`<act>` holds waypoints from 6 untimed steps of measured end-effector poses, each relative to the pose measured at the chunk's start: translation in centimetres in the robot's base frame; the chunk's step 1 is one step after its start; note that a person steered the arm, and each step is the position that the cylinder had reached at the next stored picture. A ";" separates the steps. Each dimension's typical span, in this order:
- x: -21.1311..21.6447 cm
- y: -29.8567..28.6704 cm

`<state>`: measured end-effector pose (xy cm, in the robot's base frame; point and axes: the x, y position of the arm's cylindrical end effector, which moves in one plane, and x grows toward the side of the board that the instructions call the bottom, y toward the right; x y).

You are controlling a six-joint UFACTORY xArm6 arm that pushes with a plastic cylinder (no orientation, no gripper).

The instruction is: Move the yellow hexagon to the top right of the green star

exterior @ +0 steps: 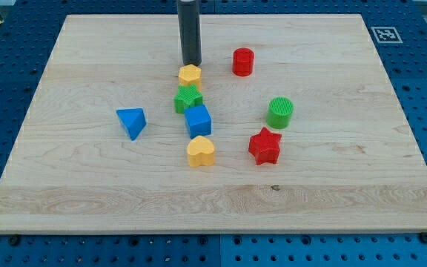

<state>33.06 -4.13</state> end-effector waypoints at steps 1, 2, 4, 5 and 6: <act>0.0 -0.1; 0.0 -1.3; 3.2 -2.9; 5.3 -2.7; 3.8 -1.2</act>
